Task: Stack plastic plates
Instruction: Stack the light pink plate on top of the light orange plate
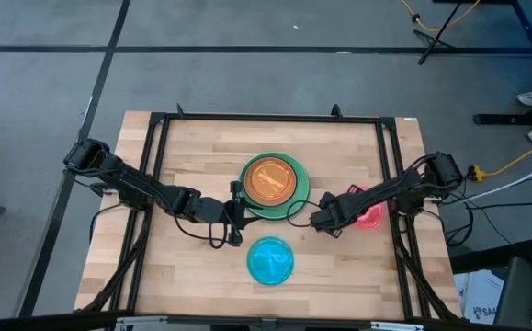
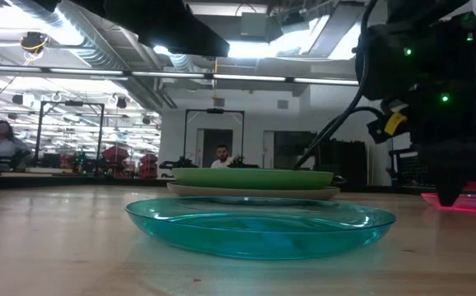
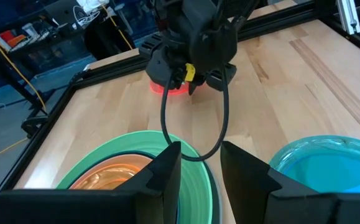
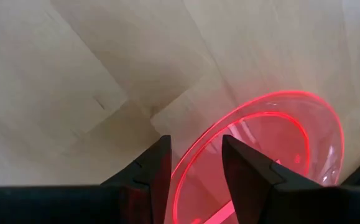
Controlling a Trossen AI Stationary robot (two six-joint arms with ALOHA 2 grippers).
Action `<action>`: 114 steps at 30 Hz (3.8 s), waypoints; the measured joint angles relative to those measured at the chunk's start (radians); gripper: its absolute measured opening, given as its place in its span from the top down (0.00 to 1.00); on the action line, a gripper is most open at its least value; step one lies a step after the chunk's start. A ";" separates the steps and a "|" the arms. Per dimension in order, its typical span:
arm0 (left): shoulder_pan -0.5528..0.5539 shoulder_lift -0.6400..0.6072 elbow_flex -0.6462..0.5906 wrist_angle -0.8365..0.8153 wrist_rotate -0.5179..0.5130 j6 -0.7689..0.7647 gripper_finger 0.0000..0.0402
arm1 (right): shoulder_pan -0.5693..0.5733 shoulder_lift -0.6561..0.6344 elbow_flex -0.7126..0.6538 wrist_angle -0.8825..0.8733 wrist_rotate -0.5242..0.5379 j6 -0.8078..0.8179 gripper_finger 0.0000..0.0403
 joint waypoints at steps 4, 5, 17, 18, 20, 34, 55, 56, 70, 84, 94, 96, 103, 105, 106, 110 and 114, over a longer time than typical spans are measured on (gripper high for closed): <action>0.000 0.000 0.000 0.000 0.000 0.000 0.73 | 0.000 0.016 0.000 -0.002 0.001 -0.006 0.73; 0.000 0.000 0.000 0.000 0.000 0.000 0.73 | 0.000 0.022 0.000 -0.002 0.000 -0.006 0.75; 0.000 0.000 0.000 -0.001 0.000 0.000 0.73 | 0.002 0.040 -0.001 -0.004 0.040 -0.091 0.99; 0.000 0.000 0.000 -0.001 0.000 0.000 0.73 | 0.002 0.040 0.000 -0.002 0.050 -0.093 0.99; 0.000 0.000 0.000 -0.001 0.000 0.000 0.73 | 0.002 0.040 0.000 -0.003 0.054 -0.109 0.99; 0.000 0.000 0.000 -0.001 -0.001 0.001 0.73 | 0.003 -0.006 0.000 -0.042 0.089 -0.194 1.00; 0.001 0.000 0.000 0.000 0.000 0.003 0.73 | 0.003 -0.180 0.031 -0.023 0.322 -0.477 1.00; 0.001 0.000 0.000 0.000 -0.001 0.003 0.73 | 0.003 -0.180 0.044 -0.022 0.335 -0.486 1.00; -0.018 -0.009 0.000 -0.007 -0.010 0.028 0.73 | 0.002 -0.179 0.140 0.325 0.381 -0.944 1.00; -0.085 -0.130 0.001 -0.063 -0.014 0.031 0.73 | -0.082 -0.127 0.141 0.657 0.170 -1.138 1.00; -0.090 -0.132 0.001 -0.077 -0.016 0.029 0.73 | -0.137 -0.003 0.140 0.760 0.130 -1.211 1.00; -0.090 -0.132 0.001 -0.075 -0.016 0.028 0.73 | -0.138 0.017 0.140 0.761 0.134 -1.216 1.00; -0.090 -0.132 0.000 -0.075 -0.015 0.027 0.73 | -0.149 0.050 0.140 0.761 0.131 -1.216 1.00; -0.090 -0.132 0.000 -0.074 -0.016 0.027 0.73 | -0.149 0.050 0.140 0.765 0.130 -1.216 1.00; -0.090 -0.132 0.000 -0.074 -0.016 0.027 0.73 | -0.149 0.050 0.140 0.767 0.134 -1.216 1.00; -0.090 -0.132 0.000 -0.072 -0.016 0.026 0.73 | -0.149 0.050 0.140 0.783 0.136 -1.213 1.00; -0.090 -0.132 0.000 -0.072 -0.016 0.025 0.73 | -0.149 0.050 0.140 0.781 0.136 -1.201 0.96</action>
